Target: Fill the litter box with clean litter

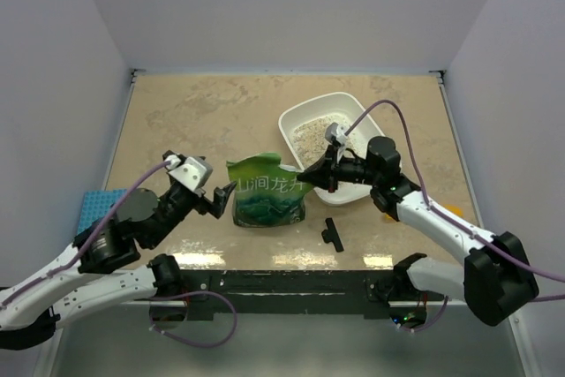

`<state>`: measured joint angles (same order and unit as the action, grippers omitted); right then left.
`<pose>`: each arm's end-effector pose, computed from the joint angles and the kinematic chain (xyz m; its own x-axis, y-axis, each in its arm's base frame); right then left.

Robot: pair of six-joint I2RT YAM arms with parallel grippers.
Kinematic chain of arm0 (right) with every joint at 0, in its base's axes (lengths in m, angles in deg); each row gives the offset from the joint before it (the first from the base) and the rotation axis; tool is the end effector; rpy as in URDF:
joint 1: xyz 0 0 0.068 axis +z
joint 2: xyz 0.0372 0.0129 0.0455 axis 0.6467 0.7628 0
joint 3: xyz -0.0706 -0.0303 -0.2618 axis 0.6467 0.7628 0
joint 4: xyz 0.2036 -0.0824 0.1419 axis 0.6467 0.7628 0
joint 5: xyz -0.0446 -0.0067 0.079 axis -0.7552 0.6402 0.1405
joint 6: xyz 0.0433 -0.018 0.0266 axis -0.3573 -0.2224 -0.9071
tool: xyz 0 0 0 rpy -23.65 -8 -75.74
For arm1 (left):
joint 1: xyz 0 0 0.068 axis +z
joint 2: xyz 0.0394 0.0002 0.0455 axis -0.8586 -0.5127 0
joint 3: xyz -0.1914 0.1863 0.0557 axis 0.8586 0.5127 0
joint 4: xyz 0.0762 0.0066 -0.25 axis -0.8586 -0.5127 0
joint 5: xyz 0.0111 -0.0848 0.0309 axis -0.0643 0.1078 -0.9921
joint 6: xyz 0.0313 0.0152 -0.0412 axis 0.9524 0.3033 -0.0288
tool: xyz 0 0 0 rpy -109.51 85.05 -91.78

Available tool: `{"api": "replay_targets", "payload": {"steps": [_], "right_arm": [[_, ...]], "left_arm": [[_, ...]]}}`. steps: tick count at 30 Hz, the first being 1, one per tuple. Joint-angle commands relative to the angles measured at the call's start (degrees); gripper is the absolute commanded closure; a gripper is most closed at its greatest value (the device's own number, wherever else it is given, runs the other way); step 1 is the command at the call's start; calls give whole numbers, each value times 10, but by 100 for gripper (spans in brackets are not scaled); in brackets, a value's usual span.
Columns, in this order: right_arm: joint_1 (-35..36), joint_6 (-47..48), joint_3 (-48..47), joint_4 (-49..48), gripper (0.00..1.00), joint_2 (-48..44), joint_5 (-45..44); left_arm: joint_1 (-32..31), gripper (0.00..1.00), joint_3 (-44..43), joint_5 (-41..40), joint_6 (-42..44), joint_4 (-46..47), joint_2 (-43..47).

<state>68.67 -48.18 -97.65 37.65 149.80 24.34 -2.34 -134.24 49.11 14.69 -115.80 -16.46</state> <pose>0.2117 0.1444 0.2660 -0.2760 -0.0253 -0.9608 -0.9331 0.2468 0.2616 0.0618 -0.0791 0.3765 -0.0142 0.1235 -0.9922 0.5600 0.8231 0.0944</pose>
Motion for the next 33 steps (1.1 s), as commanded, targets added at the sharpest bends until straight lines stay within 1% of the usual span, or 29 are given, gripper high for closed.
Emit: {"api": "replay_targets", "payload": {"steps": [1,6,7,11,12,14,15,16,17,18,19,20,21,22,23,24,25,26,27,28,29,30,31,33], "right_arm": [[-33,12,-21,45,100,-70,-75],[-37,10,-6,79,100,-115,-96],[-37,7,-3,81,100,-122,-95],[-37,2,2,85,100,-140,-79],[-37,1,4,86,100,-143,-79],[-37,0,9,86,100,-151,-78],[-37,-2,11,85,100,-153,-78],[-37,-6,15,83,100,-154,-75],[-37,-8,16,79,100,-157,-74],[-37,-10,19,77,100,-158,-74],[-38,-14,24,76,100,-159,-73],[-37,-14,26,74,100,-163,-72],[-37,-17,29,73,100,-165,-72],[-37,-20,31,71,100,-169,-70],[-37,-22,31,66,100,-172,-68],[-37,-24,32,63,100,-176,-65],[-37,-28,33,61,100,-177,-59],[-36,-29,34,59,100,-177,-57],[-36,-30,36,56,100,-174,-53],[-36,-35,37,54,100,-173,-51],[-36,-36,38,50,100,-173,-46],[-36,-42,40,47,100,-172,-45],[-35,-44,42,46,100,-173,-44],[-34,-50,44,38,100,-172,-39]], "left_arm": [[1,7,38,13,-25,60,-34],[2,5,87,27,-26,97,-25],[2,3,95,27,-27,115,-21],[9,1,123,34,-27,161,-32],[15,1,132,46,-27,173,-36],[47,1,140,73,-26,205,-54],[66,1,143,111,-25,216,-62],[119,1,145,140,-26,233,-69],[147,1,146,170,-26,242,-85],[174,1,145,231,-26,249,-95],[222,1,143,261,-27,258,-105],[243,1,141,292,-26,259,-122],[262,1,137,339,-24,267,-131],[293,1,136,363,-22,290,-138],[308,0,135,417,-18,298,-152],[322,0,131,451,-17,306,-159],[354,0,130,488,-19,324,-167],[370,0,129,566,-26,334,-184],[386,0,130,605,-27,345,-192],[419,0,132,648,-44,369,-200],[437,0,135,694,-61,383,-214],[453,0,141,775,-70,396,-221],[484,0,144,811,-80,422,-227],[509,1,157,890,-111,450,-243]]}}
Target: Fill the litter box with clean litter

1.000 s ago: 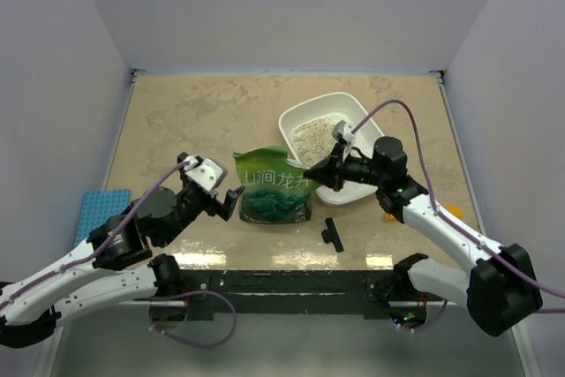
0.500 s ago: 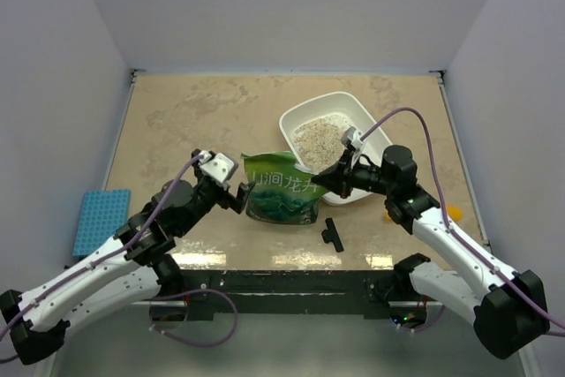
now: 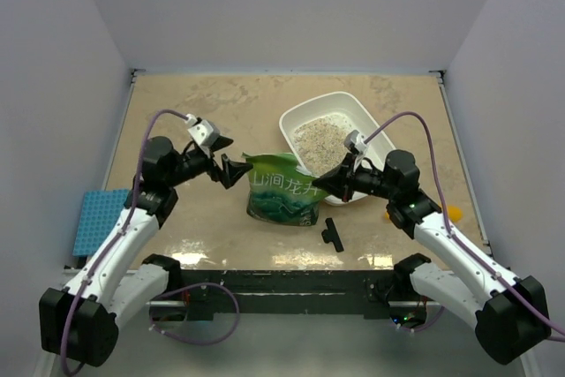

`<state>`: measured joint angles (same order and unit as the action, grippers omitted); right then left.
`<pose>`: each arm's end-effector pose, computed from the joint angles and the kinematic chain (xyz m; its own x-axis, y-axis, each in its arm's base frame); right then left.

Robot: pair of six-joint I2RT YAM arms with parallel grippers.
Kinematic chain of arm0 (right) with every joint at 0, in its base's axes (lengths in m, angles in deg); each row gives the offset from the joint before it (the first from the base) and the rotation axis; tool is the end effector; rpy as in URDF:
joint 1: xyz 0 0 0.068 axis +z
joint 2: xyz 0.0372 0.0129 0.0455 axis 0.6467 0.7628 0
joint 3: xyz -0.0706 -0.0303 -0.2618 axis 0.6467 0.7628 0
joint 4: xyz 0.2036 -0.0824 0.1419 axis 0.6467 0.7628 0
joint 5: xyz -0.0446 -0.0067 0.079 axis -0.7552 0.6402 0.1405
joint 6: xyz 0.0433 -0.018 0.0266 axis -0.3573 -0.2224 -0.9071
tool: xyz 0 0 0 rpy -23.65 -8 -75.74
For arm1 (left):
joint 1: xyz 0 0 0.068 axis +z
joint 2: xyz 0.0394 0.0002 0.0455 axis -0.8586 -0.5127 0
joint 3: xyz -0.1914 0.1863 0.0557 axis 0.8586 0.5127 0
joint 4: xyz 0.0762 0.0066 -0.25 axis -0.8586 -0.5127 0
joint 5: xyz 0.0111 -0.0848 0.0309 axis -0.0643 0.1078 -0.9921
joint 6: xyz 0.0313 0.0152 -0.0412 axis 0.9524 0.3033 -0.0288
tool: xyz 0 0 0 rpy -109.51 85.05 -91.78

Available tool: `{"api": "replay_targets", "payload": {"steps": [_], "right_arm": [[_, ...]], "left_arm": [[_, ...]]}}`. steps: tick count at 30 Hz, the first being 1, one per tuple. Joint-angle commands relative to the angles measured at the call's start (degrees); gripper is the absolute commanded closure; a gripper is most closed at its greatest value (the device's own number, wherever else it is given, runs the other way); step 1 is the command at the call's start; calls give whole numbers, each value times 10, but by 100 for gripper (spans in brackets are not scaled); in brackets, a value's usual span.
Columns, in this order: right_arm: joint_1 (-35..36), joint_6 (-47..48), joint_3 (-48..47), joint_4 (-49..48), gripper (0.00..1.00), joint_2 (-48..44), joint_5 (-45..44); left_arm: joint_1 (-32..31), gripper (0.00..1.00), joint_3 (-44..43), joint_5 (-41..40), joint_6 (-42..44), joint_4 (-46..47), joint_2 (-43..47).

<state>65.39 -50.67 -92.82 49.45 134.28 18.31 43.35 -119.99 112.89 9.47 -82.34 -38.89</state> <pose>0.1765 0.1089 0.2733 -0.3260 0.0160 -0.9452 -0.8648 0.3989 0.3050 0.1943 -0.0769 0.2981 -0.1716 0.0162 -0.9850 0.7756 0.6188 -0.1249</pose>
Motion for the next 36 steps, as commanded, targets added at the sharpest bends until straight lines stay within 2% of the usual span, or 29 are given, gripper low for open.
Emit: {"api": "replay_targets", "payload": {"steps": [1,3,6,9,13,21,26,29,30,32,33,35,36], "right_arm": [[-1,-25,-4,-80,100,-15,20],[0,-27,-1,-86,100,-12,19],[1,-29,-2,-87,100,-1,20],[2,-30,1,-92,100,1,17],[3,-31,1,-92,100,8,18],[6,-40,9,-90,100,7,10],[7,-42,12,-79,100,-4,9],[7,-41,11,-70,100,-8,4],[6,-43,11,-65,100,-7,0],[7,-46,11,-55,100,-7,-5],[6,-52,11,-51,100,-8,-8],[6,-66,13,-40,100,-10,-16],[6,-76,13,-35,100,-13,-19]], "left_arm": [[66,2,19,268,-76,139,-25],[66,2,33,305,-97,168,-44],[66,4,50,348,-177,282,-81],[61,5,54,360,-217,321,-102],[51,6,39,353,-213,303,-119],[21,21,-3,321,-184,246,-177],[18,26,-4,317,-182,266,-191],[18,41,-6,323,-183,278,-204],[18,57,-7,327,-187,293,-208],[18,73,-4,342,-211,319,-224],[18,86,1,345,-220,356,-227],[18,97,21,347,-265,412,-223],[19,100,23,348,-277,443,-221]]}}
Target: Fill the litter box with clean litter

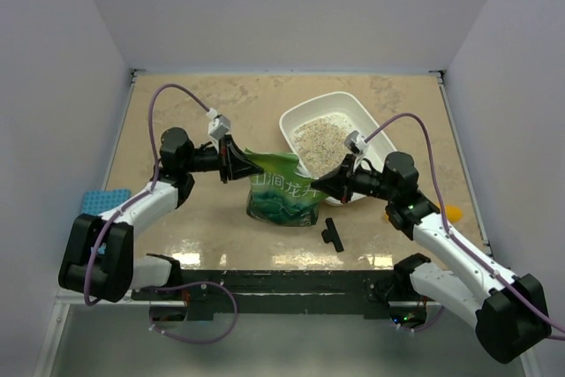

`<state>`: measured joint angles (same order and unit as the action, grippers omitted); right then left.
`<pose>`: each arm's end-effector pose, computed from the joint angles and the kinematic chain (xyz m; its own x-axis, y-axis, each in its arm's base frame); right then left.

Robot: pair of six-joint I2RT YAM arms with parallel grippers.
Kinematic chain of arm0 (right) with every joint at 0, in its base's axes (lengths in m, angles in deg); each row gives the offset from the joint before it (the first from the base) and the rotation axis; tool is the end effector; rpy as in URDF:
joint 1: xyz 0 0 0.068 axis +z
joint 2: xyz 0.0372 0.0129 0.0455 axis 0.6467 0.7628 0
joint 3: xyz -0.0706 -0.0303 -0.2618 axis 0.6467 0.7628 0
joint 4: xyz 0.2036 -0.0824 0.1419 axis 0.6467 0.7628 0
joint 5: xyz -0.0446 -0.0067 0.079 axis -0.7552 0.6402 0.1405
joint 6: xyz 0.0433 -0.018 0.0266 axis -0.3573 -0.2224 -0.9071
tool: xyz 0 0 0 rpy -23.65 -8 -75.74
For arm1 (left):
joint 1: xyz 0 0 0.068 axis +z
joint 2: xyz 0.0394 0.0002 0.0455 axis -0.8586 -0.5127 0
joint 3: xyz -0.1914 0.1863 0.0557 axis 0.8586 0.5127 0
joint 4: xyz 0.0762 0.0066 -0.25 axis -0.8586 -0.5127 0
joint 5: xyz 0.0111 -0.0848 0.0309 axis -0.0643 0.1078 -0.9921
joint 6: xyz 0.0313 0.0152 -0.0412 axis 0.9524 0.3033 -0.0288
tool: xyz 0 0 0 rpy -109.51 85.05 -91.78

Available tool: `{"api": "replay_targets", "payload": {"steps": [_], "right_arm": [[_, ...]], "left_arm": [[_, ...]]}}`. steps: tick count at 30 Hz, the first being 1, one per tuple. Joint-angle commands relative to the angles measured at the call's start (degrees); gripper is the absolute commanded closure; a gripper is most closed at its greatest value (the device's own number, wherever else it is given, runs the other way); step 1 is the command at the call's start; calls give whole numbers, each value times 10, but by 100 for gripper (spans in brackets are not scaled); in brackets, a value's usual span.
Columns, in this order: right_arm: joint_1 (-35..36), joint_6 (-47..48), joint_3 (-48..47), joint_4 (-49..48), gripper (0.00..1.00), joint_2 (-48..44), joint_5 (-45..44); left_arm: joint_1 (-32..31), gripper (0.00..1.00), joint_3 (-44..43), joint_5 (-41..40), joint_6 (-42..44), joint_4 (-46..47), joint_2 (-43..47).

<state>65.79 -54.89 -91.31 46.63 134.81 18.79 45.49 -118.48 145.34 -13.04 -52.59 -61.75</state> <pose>0.1763 0.1107 0.2673 -0.3786 0.0459 -0.9244 -0.8488 0.3811 0.3665 0.2459 -0.0939 0.2533 -0.4613 -0.0447 -0.8861 0.8771 0.1275 -0.4630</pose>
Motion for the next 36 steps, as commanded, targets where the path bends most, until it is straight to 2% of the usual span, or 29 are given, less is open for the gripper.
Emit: {"api": "replay_targets", "payload": {"steps": [1,2,5,6,8,11,16,21,24,28,31,33,34,35,36], "right_arm": [[2,-45,-1,0,100,-21,-37],[1,-53,-2,12,100,-22,-41],[-1,-82,-16,54,100,-23,-41],[-3,-104,-18,59,100,-26,-38],[-5,-128,-21,70,100,-31,-19],[-24,-170,-27,94,100,-31,16],[-69,-227,-10,110,100,-2,92],[-103,-298,32,91,100,11,139],[-115,-344,61,65,100,9,152],[-124,-359,76,74,100,15,134],[-127,-323,54,120,100,13,96],[-127,-246,-3,164,87,15,75],[-126,-210,-64,226,79,16,59],[-127,-135,-95,261,76,15,19],[-127,-103,-123,316,72,12,2]], "left_arm": [[-2,100,8,23,-58,142,12],[-1,100,1,21,-58,132,15],[0,100,-46,17,-3,-2,21],[0,100,-62,17,25,-114,21],[1,100,-95,35,87,-233,26],[5,100,-98,21,118,-299,48],[12,100,-57,12,75,-324,97],[14,100,-27,-24,47,-393,127],[15,100,-17,-36,31,-433,134],[15,100,22,-21,-31,-407,149],[16,100,35,-44,-56,-408,151],[17,100,35,-45,-46,-438,134],[19,100,35,-45,-44,-452,128],[19,100,34,-44,-39,-456,122],[19,100,35,-43,-38,-457,122]]}}
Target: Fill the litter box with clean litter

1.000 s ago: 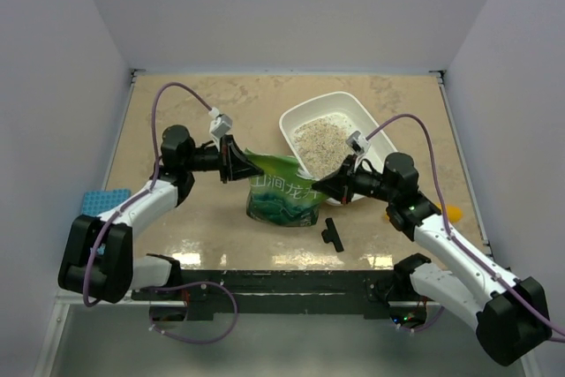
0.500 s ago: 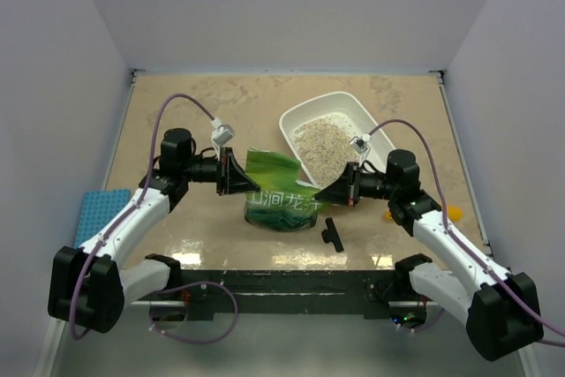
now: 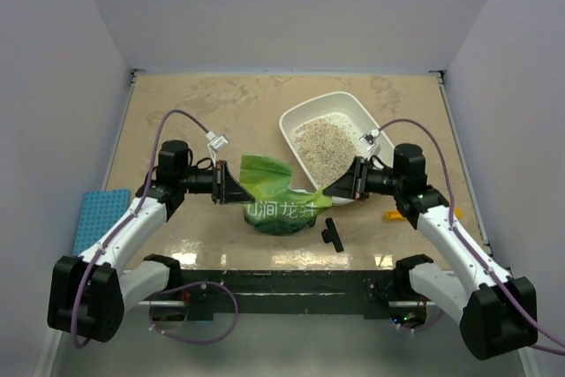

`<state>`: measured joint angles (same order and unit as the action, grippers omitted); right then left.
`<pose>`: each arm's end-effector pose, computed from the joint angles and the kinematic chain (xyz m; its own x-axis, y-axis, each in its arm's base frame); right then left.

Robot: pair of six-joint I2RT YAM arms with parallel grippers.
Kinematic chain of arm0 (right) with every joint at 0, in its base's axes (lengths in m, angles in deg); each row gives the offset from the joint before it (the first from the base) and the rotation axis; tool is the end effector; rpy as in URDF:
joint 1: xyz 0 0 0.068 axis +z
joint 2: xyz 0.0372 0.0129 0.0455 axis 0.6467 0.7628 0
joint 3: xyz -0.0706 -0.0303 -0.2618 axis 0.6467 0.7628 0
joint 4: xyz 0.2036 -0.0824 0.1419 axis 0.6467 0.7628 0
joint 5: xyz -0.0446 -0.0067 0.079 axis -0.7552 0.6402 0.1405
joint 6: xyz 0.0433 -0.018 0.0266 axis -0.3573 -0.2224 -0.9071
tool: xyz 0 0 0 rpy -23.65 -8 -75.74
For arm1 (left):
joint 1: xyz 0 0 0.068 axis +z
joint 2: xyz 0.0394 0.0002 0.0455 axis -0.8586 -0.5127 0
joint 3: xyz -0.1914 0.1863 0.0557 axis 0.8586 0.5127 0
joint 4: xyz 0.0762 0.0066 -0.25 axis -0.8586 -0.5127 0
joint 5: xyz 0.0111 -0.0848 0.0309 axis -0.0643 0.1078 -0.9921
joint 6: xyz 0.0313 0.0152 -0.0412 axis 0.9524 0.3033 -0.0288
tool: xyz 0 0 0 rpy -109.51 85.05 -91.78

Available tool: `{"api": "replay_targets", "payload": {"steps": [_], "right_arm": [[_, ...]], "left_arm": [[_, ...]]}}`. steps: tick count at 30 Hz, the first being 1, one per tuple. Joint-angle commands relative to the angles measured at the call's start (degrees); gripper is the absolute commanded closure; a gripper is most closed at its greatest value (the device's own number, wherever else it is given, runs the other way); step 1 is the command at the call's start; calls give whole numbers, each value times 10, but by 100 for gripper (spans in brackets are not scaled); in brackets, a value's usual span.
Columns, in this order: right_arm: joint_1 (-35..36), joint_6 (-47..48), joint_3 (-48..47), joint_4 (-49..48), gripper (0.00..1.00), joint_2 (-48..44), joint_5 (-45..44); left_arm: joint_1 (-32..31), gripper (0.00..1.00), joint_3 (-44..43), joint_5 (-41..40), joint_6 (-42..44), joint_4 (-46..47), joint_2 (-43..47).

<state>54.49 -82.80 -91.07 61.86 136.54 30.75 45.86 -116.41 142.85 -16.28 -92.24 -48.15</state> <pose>0.1847 0.0766 0.2372 -0.8928 0.1913 -0.4078 -0.3262 0.3498 0.8782 0.1965 -0.0799 0.2355 -0.8458 0.0050 -0.5334 0.5183 0.2448 -0.8194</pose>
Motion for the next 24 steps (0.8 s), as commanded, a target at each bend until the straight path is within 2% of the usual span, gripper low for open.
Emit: {"api": "replay_targets", "payload": {"steps": [1,3,4,6,11,12,13,16,20,24], "right_arm": [[-6,226,-175,187,64,-6,-137],[6,254,-204,210,55,-15,-176],[19,281,-221,211,43,-20,-181],[39,309,-230,202,39,-35,-171],[174,421,-297,251,39,-7,-210],[195,433,-309,278,39,3,-241],[239,459,-331,288,38,20,-252],[316,477,-360,295,38,31,-299],[387,497,-380,280,37,49,-328],[451,525,-401,290,36,92,-372]], "left_arm": [[16,100,13,-18,-8,-62,-13],[17,100,11,-18,-19,-59,-10],[19,100,8,-18,-24,-58,-8],[20,100,-2,-18,-25,-66,-8],[20,100,-22,-8,-38,-89,-4],[20,100,-25,-7,-40,-87,-2],[20,100,-24,-5,-46,-79,0],[20,100,-22,1,-67,-63,5],[20,100,-17,11,-88,-45,7],[20,100,-6,34,-137,11,18]]}}
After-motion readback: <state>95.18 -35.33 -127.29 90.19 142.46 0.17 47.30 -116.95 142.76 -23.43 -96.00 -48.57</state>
